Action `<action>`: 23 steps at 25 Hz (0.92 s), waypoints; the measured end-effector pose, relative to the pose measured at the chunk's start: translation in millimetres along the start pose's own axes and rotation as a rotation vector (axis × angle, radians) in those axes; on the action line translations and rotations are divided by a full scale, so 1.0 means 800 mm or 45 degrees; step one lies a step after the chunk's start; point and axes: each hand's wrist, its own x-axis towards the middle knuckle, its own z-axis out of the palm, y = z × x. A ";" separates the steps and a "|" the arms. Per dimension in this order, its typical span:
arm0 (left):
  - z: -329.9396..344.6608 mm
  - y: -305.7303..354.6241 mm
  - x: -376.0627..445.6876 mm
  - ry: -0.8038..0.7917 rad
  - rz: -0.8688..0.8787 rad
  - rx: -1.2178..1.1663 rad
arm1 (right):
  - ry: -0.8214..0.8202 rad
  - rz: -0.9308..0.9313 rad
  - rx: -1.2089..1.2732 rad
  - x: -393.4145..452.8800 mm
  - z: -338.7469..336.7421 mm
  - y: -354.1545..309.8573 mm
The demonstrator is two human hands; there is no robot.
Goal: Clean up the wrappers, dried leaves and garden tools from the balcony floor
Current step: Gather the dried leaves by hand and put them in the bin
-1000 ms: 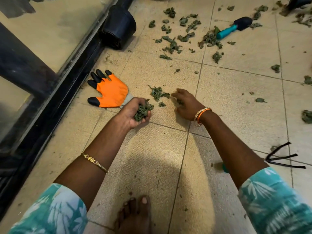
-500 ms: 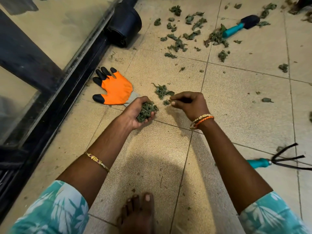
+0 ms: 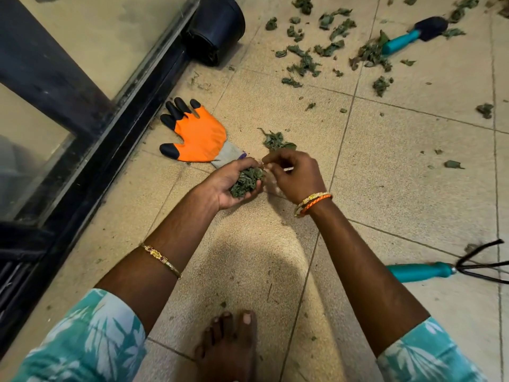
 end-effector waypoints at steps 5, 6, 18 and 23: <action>-0.012 0.016 -0.007 0.098 0.144 -0.109 | -0.352 0.051 -0.629 0.080 -0.019 0.032; -0.015 0.018 -0.008 0.104 0.163 -0.106 | -0.429 0.043 -0.744 0.092 -0.014 0.036; -0.020 0.013 -0.018 0.009 0.163 -0.200 | -0.154 -0.775 -0.828 0.020 -0.003 0.089; -0.007 0.009 -0.011 -0.014 0.117 -0.179 | 0.097 -0.292 -0.260 0.025 -0.030 0.067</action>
